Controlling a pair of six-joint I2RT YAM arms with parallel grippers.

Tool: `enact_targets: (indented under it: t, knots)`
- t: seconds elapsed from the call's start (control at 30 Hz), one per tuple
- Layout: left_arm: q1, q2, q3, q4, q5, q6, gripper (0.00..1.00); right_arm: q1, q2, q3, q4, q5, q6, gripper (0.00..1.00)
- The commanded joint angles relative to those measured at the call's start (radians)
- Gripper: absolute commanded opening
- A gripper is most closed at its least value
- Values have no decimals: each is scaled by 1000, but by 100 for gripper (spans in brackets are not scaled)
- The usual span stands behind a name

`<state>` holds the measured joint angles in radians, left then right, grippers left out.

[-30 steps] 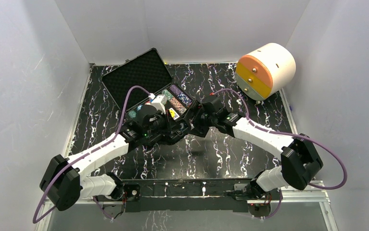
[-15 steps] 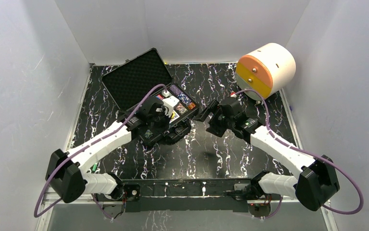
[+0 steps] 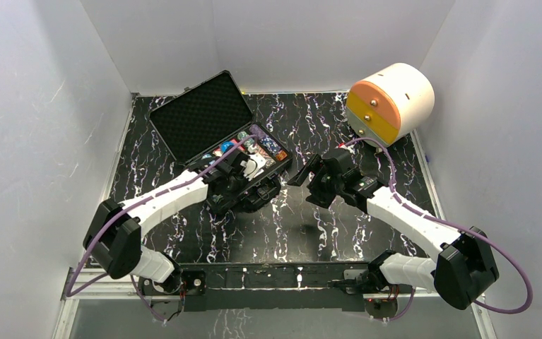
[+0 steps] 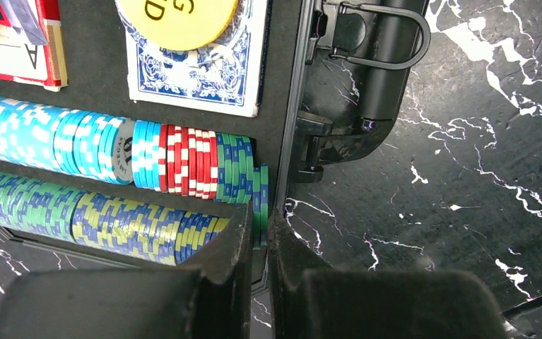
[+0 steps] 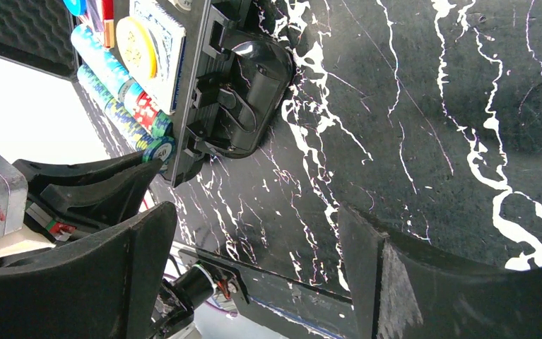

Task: Pack up texas hold em set

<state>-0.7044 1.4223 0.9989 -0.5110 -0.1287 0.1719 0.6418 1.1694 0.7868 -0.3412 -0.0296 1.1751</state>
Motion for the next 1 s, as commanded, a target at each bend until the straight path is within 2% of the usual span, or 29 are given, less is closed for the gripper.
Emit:
enact_targets:
  t: [0.0, 0.17, 0.37, 0.53, 0.63, 0.83, 0.97]
  knots:
    - [-3, 6, 35, -18, -83, 11, 0, -1, 2, 22, 16, -2, 3, 91]
    - [-3, 14, 43, 2, -189, -8, 0, -2, 2, 19, 14, -1, 3, 91]
    - [-2, 31, 57, 10, -204, -9, 0, -1, 3, 17, 16, -4, 1, 91]
    - [-3, 54, 63, 3, -170, -15, 27, -1, 7, 20, 18, -9, -2, 91]
    - [-3, 54, 68, 0, -174, -19, 31, -1, 12, 24, 18, -10, -5, 91]
    - [-3, 6, 79, -1, -167, -30, 34, -2, 21, 31, 21, -17, -8, 91]
    - [-3, -47, 83, 2, -116, -20, 38, -1, 20, 31, 19, -15, -10, 91]
